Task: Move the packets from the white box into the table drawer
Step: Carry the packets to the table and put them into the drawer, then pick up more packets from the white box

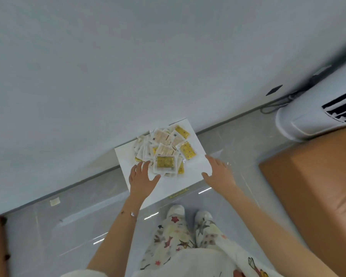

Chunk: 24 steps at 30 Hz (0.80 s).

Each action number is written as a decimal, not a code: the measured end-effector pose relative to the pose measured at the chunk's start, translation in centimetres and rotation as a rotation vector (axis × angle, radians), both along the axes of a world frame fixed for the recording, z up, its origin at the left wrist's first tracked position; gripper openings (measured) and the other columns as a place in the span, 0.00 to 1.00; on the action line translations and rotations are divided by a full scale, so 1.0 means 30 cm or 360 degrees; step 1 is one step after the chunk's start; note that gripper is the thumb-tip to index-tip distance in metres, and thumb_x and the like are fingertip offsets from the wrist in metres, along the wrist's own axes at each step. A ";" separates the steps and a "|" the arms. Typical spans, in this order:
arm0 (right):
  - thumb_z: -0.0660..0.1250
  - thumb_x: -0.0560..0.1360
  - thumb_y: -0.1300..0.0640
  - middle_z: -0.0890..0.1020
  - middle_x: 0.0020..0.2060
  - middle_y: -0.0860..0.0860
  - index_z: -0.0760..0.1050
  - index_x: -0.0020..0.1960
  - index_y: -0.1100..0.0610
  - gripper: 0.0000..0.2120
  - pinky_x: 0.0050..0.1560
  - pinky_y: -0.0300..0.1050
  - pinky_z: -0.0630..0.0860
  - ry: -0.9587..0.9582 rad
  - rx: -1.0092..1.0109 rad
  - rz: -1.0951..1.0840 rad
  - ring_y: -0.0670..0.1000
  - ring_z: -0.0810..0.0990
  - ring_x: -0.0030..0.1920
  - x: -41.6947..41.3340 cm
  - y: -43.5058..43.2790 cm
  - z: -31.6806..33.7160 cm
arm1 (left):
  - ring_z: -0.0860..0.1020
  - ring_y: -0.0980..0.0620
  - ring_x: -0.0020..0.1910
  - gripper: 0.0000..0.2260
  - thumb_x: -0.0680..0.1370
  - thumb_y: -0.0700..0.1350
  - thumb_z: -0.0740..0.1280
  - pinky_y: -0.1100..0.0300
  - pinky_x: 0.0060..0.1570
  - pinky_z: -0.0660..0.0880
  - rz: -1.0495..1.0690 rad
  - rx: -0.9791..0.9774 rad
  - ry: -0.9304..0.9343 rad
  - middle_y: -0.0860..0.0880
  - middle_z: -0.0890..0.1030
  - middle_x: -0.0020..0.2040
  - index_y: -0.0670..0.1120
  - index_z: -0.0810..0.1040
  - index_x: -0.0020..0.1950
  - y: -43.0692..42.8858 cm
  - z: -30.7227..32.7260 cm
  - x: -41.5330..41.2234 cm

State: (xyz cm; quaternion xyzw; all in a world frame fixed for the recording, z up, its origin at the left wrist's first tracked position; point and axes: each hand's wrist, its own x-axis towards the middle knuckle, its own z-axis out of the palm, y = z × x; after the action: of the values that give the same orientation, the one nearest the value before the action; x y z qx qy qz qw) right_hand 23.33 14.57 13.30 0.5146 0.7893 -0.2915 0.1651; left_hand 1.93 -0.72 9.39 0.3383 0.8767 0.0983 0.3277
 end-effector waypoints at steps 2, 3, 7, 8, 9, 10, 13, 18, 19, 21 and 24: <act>0.61 0.78 0.49 0.67 0.71 0.54 0.54 0.77 0.49 0.31 0.70 0.52 0.62 0.0006 -0.0076 -0.0048 0.57 0.65 0.70 -0.035 0.081 -0.149 | 0.57 0.42 0.75 0.38 0.68 0.67 0.62 0.47 0.72 0.56 0.0095 -0.0020 -0.0039 0.45 0.64 0.75 0.48 0.65 0.74 0.068 -0.135 -0.013; 0.62 0.78 0.48 0.67 0.72 0.53 0.55 0.77 0.49 0.30 0.70 0.52 0.62 0.0017 -0.0114 -0.0062 0.57 0.65 0.70 -0.054 0.119 -0.229 | 0.58 0.43 0.74 0.37 0.69 0.65 0.65 0.48 0.71 0.58 0.0127 -0.0033 -0.0072 0.45 0.65 0.74 0.47 0.65 0.73 0.096 -0.209 -0.013; 0.64 0.77 0.48 0.66 0.73 0.52 0.57 0.76 0.50 0.31 0.71 0.52 0.61 0.0102 -0.0148 -0.0094 0.56 0.64 0.71 -0.145 0.262 -0.551 | 0.54 0.45 0.75 0.36 0.73 0.56 0.70 0.48 0.72 0.57 0.0158 0.0028 -0.0149 0.47 0.59 0.76 0.48 0.59 0.76 0.199 -0.488 -0.005; 0.65 0.77 0.48 0.65 0.73 0.52 0.56 0.77 0.50 0.32 0.71 0.52 0.60 0.0129 -0.0133 -0.0085 0.56 0.62 0.72 -0.165 0.292 -0.622 | 0.54 0.45 0.76 0.36 0.73 0.55 0.71 0.48 0.72 0.56 0.0132 0.0057 -0.0117 0.47 0.57 0.77 0.49 0.58 0.77 0.212 -0.552 -0.003; 0.66 0.76 0.48 0.63 0.74 0.52 0.56 0.77 0.50 0.34 0.72 0.53 0.60 0.0150 -0.0119 -0.0058 0.56 0.61 0.73 -0.183 0.320 -0.688 | 0.53 0.44 0.76 0.37 0.73 0.53 0.72 0.47 0.72 0.56 0.0095 0.0094 -0.0071 0.46 0.55 0.77 0.49 0.58 0.77 0.222 -0.609 -0.001; 0.67 0.75 0.48 0.62 0.75 0.52 0.54 0.77 0.50 0.35 0.72 0.54 0.60 0.0159 -0.0113 -0.0015 0.57 0.59 0.74 -0.203 0.349 -0.744 | 0.53 0.43 0.76 0.38 0.72 0.51 0.72 0.47 0.72 0.56 0.0054 0.0125 -0.0013 0.46 0.54 0.78 0.50 0.57 0.77 0.230 -0.656 0.000; 0.70 0.73 0.48 0.59 0.76 0.52 0.52 0.77 0.49 0.39 0.72 0.57 0.61 0.0188 -0.0091 0.0125 0.57 0.58 0.74 -0.266 0.408 -0.859 | 0.53 0.41 0.75 0.41 0.70 0.48 0.74 0.44 0.71 0.56 -0.0002 0.0114 0.0146 0.46 0.51 0.79 0.52 0.55 0.77 0.247 -0.736 -0.004; 0.70 0.71 0.43 0.55 0.77 0.51 0.53 0.77 0.48 0.41 0.71 0.58 0.61 0.0194 0.0115 0.0407 0.59 0.59 0.72 -0.338 0.424 -0.945 | 0.62 0.40 0.68 0.41 0.65 0.46 0.76 0.41 0.65 0.64 0.0202 0.0251 0.0312 0.45 0.64 0.73 0.47 0.61 0.75 0.263 -0.770 0.008; 0.69 0.71 0.43 0.55 0.77 0.50 0.53 0.77 0.47 0.41 0.70 0.57 0.60 0.0169 0.0139 0.0409 0.59 0.59 0.72 -0.347 0.425 -0.947 | 0.63 0.41 0.67 0.41 0.65 0.45 0.76 0.42 0.64 0.63 0.0258 0.0272 0.0316 0.45 0.66 0.71 0.46 0.62 0.75 0.269 -0.767 0.016; 0.69 0.72 0.44 0.56 0.77 0.48 0.53 0.77 0.46 0.39 0.68 0.55 0.59 0.0141 0.0193 0.0392 0.58 0.60 0.71 -0.359 0.432 -0.941 | 0.63 0.40 0.66 0.41 0.65 0.44 0.76 0.43 0.64 0.62 0.0345 0.0267 0.0313 0.43 0.68 0.68 0.45 0.63 0.75 0.291 -0.760 0.027; 0.68 0.73 0.51 0.61 0.75 0.47 0.56 0.76 0.47 0.36 0.68 0.52 0.58 0.0221 0.0202 0.0329 0.57 0.61 0.69 -0.366 0.434 -0.936 | 0.64 0.39 0.63 0.40 0.64 0.45 0.77 0.43 0.64 0.61 0.0493 0.0206 0.0275 0.40 0.68 0.64 0.43 0.64 0.74 0.322 -0.757 0.032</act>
State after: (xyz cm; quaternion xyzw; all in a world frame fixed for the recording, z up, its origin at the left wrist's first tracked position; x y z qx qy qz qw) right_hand 12.36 27.60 -14.78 0.4185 0.8645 -0.2573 0.1064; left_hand 2.88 8.94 -13.34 0.2267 0.9350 0.1744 0.2096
